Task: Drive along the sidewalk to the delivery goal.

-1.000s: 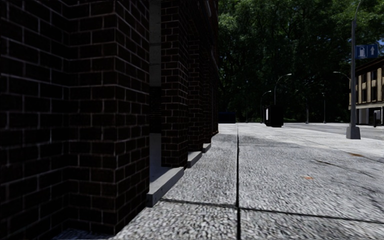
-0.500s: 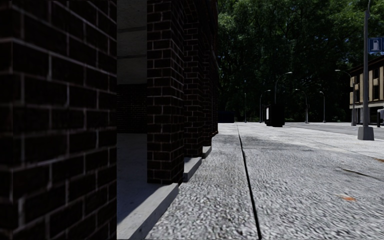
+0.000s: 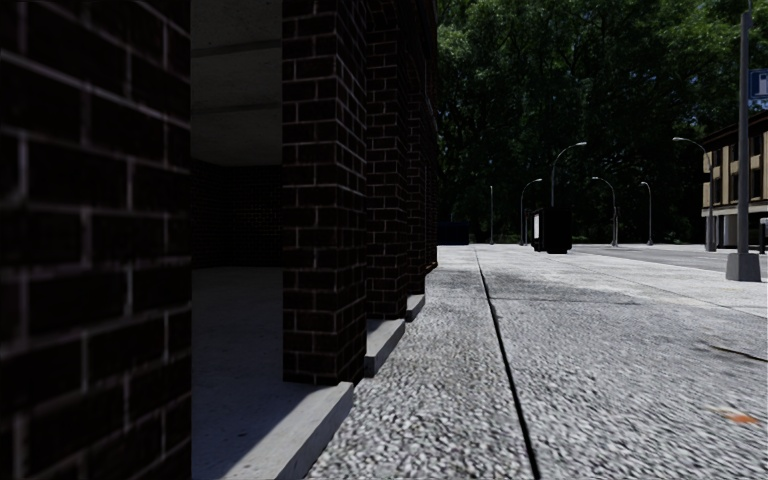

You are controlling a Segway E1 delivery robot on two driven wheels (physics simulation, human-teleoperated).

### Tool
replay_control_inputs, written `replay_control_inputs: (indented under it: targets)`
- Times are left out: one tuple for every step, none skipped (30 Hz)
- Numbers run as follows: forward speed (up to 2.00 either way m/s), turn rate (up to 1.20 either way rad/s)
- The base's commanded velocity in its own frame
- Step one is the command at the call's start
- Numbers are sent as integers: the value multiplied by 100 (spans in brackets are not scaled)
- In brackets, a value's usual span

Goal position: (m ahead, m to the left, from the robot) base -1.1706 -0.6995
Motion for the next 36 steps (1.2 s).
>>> replay_control_inputs:
  targets:
    - [0,-35]
    - [0,-120]
    - [0,-120]
    - [0,-120]
    - [0,-120]
    - [0,-120]
    - [0,-120]
    - [0,-106]
    - [0,0]
    - [0,0]
    - [0,0]
    - [0,0]
    - [0,0]
    - [0,0]
    - [0,0]
    - [0,0]
    - [0,0]
    - [0,0]
    - [0,0]
    - [0,0]
    - [0,0]
    - [0,0]
    - [0,0]
    - [0,0]
    - [0,0]
    - [0,0]
    - [0,0]
    - [0,0]
    - [0,0]
    - [0,0]
    - [0,0]
    - [0,0]
    - [0,0]
    - [0,0]
    - [0,0]
    - [0,0]
